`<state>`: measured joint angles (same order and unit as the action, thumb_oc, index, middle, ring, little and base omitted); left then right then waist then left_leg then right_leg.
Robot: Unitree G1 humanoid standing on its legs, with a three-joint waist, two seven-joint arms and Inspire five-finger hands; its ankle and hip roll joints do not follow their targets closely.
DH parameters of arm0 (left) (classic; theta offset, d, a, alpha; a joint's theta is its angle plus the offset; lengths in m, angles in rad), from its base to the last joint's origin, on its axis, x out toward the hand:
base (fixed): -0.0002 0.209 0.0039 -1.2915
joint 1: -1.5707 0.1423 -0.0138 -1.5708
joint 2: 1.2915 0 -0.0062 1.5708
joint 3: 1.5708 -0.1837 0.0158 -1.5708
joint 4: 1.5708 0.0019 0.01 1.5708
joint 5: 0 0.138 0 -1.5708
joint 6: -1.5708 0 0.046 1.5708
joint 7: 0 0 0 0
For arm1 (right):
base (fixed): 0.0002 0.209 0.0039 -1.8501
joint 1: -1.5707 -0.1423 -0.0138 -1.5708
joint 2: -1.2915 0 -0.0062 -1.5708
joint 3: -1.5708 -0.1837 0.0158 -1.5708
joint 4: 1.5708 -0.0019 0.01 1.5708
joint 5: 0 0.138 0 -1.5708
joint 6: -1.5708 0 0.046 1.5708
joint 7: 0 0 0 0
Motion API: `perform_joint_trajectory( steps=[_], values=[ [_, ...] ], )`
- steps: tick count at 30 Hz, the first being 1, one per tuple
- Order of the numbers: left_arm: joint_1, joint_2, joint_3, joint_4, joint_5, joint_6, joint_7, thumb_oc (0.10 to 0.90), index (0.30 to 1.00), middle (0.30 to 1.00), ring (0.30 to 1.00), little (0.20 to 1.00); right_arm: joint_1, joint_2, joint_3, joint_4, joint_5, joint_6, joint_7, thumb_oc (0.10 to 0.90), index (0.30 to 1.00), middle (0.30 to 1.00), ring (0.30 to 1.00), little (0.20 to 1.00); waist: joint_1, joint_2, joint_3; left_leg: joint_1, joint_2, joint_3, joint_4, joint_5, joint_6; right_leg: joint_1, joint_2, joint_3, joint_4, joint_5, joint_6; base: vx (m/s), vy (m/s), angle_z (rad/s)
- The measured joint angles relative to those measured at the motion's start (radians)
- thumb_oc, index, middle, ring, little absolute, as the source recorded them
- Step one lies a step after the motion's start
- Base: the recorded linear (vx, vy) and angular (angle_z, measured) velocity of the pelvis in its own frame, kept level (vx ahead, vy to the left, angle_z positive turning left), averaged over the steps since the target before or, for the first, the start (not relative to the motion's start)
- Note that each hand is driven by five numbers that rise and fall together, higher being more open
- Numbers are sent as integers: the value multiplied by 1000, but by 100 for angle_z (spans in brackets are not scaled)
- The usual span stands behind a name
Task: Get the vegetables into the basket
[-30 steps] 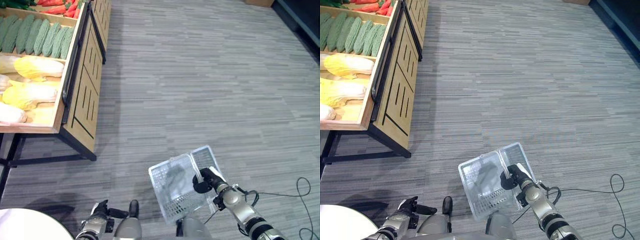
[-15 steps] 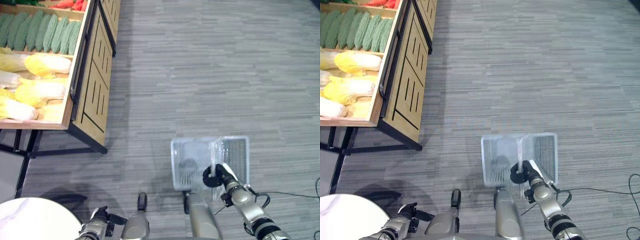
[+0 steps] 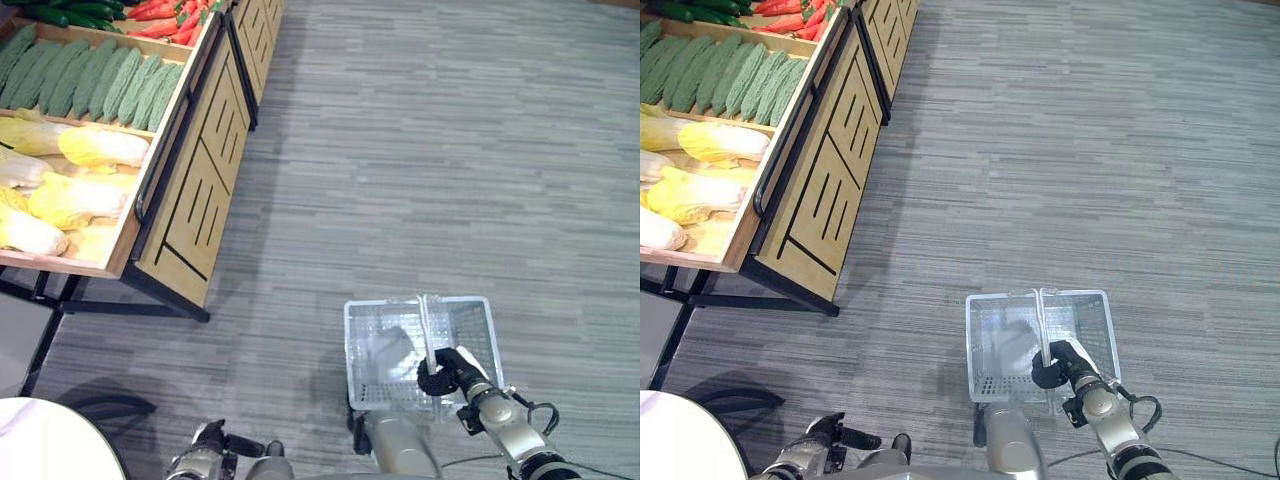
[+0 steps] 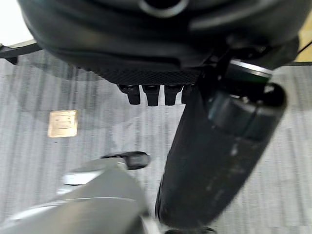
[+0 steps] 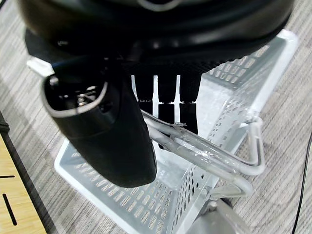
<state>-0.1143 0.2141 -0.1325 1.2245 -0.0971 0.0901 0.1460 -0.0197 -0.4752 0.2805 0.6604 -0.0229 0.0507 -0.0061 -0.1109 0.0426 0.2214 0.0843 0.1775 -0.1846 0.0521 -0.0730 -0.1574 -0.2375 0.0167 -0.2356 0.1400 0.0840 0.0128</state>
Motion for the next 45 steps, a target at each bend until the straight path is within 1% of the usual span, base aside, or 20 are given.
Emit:
perform_joint_trajectory(
  steps=[6,10,13,16,17,18,20,21,23,24,25,29,32,35,36,38,39,42,44,45],
  values=[
    [-9,-1,0,0,-3,-2,1,900,1000,1000,1000,1000,-11,-1,4,0,0,0,1,400,300,300,300,300,3,2,-1,-15,31,-2,37,31,-44,16,39,-5,-21,-26,-6,123,-107,-2],
    [-7,-1,5,2,-3,4,1,900,1000,1000,1000,1000,3,0,7,9,1,0,1,400,300,300,300,300,13,-1,-2,-52,23,-6,147,40,-64,47,51,9,-41,-58,-10,128,-147,-4],
    [2,-2,19,5,-9,4,5,900,1000,1000,1000,1000,29,1,10,22,3,0,1,400,300,300,300,300,32,-16,-4,-147,11,11,372,69,-75,83,59,15,-65,-61,-43,210,-192,-3],
    [-21,17,26,-18,-21,-6,8,900,1000,1000,1000,1000,38,2,8,34,3,4,-5,400,300,300,300,300,63,-77,22,-247,-3,140,463,69,-60,154,50,71,-131,-53,-78,213,-62,7],
    [-28,18,26,-43,-23,-12,9,900,1000,1000,1000,1000,40,1,8,38,3,6,-10,400,300,300,300,300,79,-98,29,-282,-46,168,371,64,-46,154,33,77,-138,-20,-75,268,23,23],
    [-24,19,34,-56,-32,-13,8,900,1000,1000,1000,1000,29,2,7,41,3,6,-12,400,300,300,300,300,85,-105,32,-332,-54,173,333,74,-53,167,41,98,-156,-43,-62,339,31,8],
    [-37,23,45,-75,-40,-19,7,900,1000,1000,1000,1000,21,11,16,62,2,10,-12,400,300,300,300,300,131,-120,43,-339,-78,222,108,109,-7,186,43,121,-176,-1,-44,219,38,-33],
    [-35,21,49,-76,-52,-19,5,900,1000,1000,1000,1000,15,15,22,67,2,9,-12,400,300,300,300,300,138,-121,43,-353,-85,231,49,148,1,205,55,128,-186,-12,-25,378,43,-54],
    [-42,13,32,-85,-57,-21,2,900,1000,1000,1000,1000,-2,18,47,92,-1,1,-24,400,300,300,300,300,148,-92,48,-357,-84,201,-96,227,1,235,85,121,-160,-117,40,416,25,-44],
    [-44,5,28,-86,-56,-23,8,900,1000,1000,1000,1000,-11,9,50,99,-1,0,-16,400,300,300,300,300,176,-81,47,-350,-66,186,-148,252,-9,206,95,109,-98,-144,-10,320,6,-77],
    [-53,-6,57,-82,-62,-30,9,900,1000,1000,1000,1000,-23,9,49,118,-1,-1,-21,400,300,300,300,300,183,-65,71,-359,-49,210,-151,283,-32,259,127,130,-127,-110,-94,191,6,-77],
    [-65,-3,63,-81,-61,-36,1,900,1000,1000,1000,1000,-8,11,50,152,-2,3,-26,400,300,300,300,300,188,-64,77,-393,-91,258,-138,302,-17,343,151,164,-179,-97,-93,313,52,-44],
    [-63,-21,86,-75,-65,-43,0,900,1000,1000,1000,1000,-14,14,58,224,-3,8,-21,400,300,300,300,300,216,-64,76,-389,-109,265,-126,341,36,429,157,256,-197,-104,-83,306,105,-72],
    [-62,-26,89,-50,-65,-44,1,900,1000,1000,1000,1000,-1,19,59,248,-2,5,-21,400,300,300,300,300,214,-68,50,-392,-115,284,-79,331,98,493,147,315,-225,-130,-61,358,154,-75],
    [-64,-22,102,-15,-61,-44,1,900,1000,1000,1000,1000,2,31,60,284,-2,5,-19,400,300,300,300,300,209,-87,25,-388,-132,319,-58,315,137,526,122,346,-225,-176,-39,303,130,-76],
    [-58,-28,99,3,-57,-40,1,900,1000,1000,1000,1000,26,25,61,301,-2,6,-19,400,300,300,300,300,204,-75,-8,-368,-150,332,-91,329,198,560,122,372,-224,-195,-8,274,121,-47],
    [-58,-2,81,16,-41,-29,2,900,1000,1000,1000,1000,23,70,57,361,-2,7,-25,400,300,300,300,300,195,-127,-18,-301,-186,331,-140,350,266,574,85,385,-176,-217,28,249,108,-12],
    [-48,20,58,30,-21,-29,2,900,1000,1000,1000,1000,9,96,47,391,0,2,-21,400,300,300,300,300,209,-140,-31,-266,-188,317,-139,316,292,494,37,400,-16,-291,77,232,104,-31],
    [-43,35,56,24,-20,-28,3,900,1000,1000,1000,1000,-32,98,39,412,-1,-13,-20,400,300,300,300,300,214,-159,-45,-268,-227,330,-119,308,293,460,-81,430,-85,-222,146,185,105,-26],
    [-52,39,56,24,-21,-29,4,900,1000,1000,1000,1000,-44,98,38,417,-1,-17,-21,400,300,300,300,300,206,-160,-47,-268,-239,328,-112,294,283,471,-90,450,-87,-211,157,111,65,19]
  ],
)
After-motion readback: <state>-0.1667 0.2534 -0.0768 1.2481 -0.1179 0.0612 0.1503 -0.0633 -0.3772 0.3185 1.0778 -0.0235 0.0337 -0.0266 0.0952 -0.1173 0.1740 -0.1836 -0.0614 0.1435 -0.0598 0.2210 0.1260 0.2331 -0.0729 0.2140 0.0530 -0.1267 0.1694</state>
